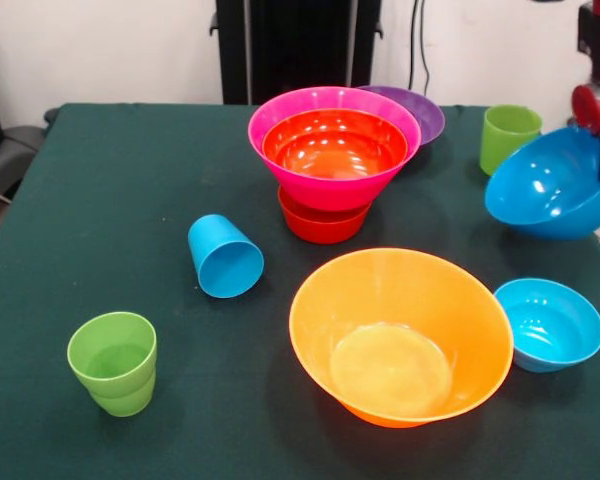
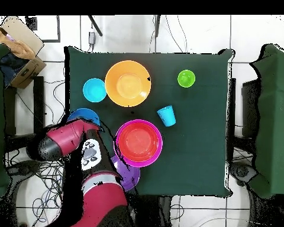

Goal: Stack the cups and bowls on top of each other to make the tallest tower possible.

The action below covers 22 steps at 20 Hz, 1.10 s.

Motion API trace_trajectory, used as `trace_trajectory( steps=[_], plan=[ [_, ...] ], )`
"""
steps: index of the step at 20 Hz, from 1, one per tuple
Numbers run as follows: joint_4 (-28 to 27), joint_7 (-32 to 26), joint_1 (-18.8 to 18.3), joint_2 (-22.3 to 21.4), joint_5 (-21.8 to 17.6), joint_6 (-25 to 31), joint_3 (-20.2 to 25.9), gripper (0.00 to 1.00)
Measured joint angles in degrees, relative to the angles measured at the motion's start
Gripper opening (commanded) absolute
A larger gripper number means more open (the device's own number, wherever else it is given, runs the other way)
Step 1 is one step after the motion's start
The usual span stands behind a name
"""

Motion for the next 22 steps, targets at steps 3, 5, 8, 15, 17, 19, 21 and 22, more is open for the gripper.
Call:
trace_trajectory(
  steps=[3, 5, 8, 15, 17, 19, 21, 22],
  plan=[
    [0.5, 0.0, -1.6, -2.4, 0.6, 0.0, 2.0, 0.00],
    [0.7, 0.0, -2.4, -3.7, 1.1, 0.0, 3.1, 0.00],
    [0.7, 0.0, -4.1, -6.0, 2.2, 0.0, 5.0, 0.00],
    [-0.4, 0.0, -5.8, -10.3, 4.3, 3.4, 7.2, 0.00],
    [-1.0, 0.0, -5.8, -10.7, 4.4, 4.9, 7.3, 0.00],
    [-2.2, 0.0, -5.7, -11.4, 4.5, 7.8, 7.3, 0.00],
    [-3.8, 0.0, -5.8, -12.3, 4.5, 12.1, 7.5, 0.00],
    [-4.3, 0.0, -5.8, -12.5, 4.5, 13.2, 7.5, 0.00]
  ],
)
